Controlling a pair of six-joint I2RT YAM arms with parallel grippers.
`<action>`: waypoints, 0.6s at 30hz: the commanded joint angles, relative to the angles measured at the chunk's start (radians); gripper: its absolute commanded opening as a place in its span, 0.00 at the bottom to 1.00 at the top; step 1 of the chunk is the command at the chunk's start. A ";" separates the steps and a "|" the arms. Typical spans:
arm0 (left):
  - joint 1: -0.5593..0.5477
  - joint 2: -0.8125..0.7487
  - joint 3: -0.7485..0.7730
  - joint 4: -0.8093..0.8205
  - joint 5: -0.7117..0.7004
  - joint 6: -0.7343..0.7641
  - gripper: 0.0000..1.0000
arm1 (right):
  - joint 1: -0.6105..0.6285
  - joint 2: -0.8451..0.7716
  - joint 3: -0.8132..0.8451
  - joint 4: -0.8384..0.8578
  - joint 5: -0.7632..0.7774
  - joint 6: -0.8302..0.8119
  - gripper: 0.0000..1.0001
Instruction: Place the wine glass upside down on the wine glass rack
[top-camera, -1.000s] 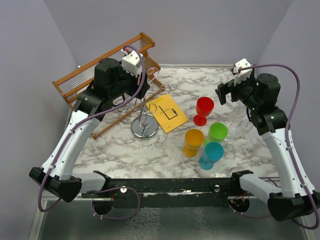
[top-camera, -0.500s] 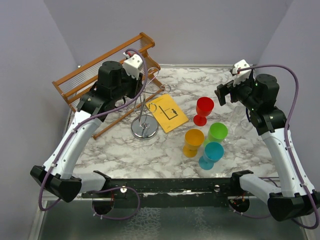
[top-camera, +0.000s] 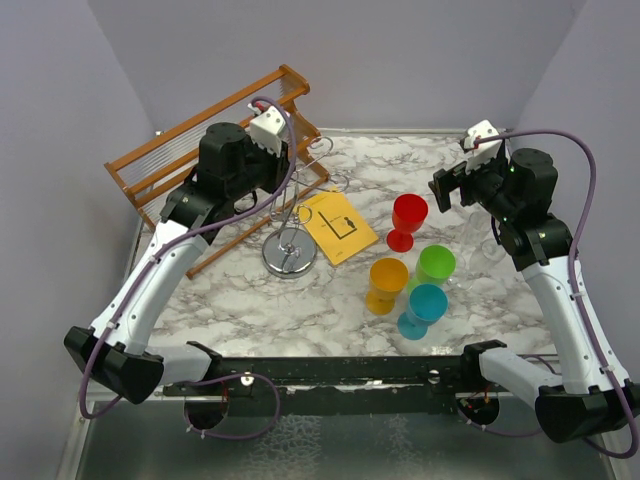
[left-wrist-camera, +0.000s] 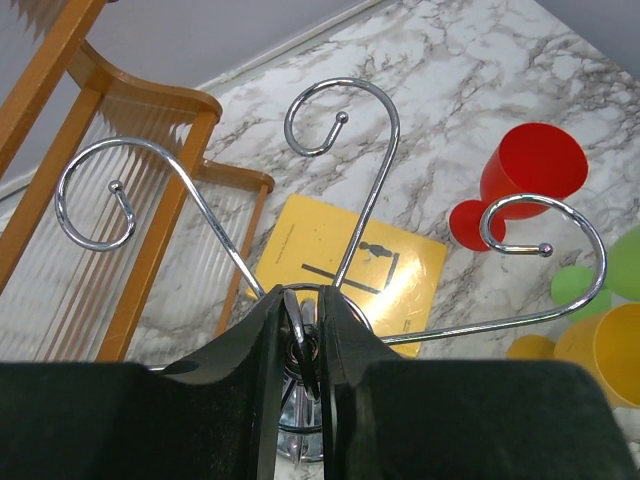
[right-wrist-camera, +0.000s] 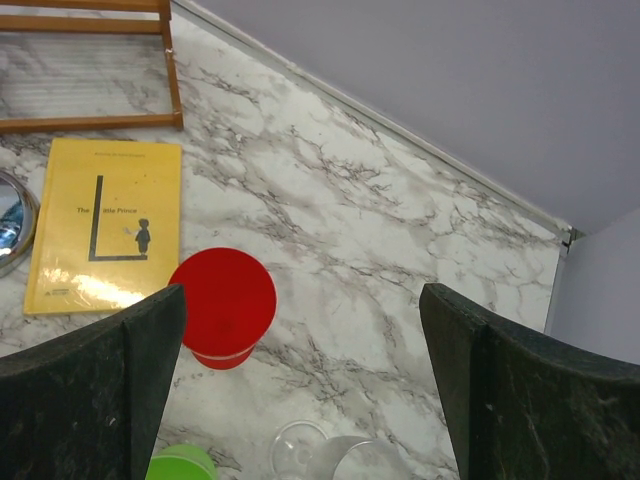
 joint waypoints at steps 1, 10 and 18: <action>-0.007 0.013 -0.015 0.117 0.080 -0.059 0.00 | -0.003 -0.006 -0.005 0.013 -0.025 -0.011 1.00; -0.004 0.031 -0.009 0.236 0.129 -0.084 0.00 | -0.003 0.003 0.005 0.011 -0.032 -0.011 1.00; 0.012 0.037 -0.071 0.383 0.195 -0.185 0.00 | -0.003 0.001 0.005 0.011 -0.032 -0.016 1.00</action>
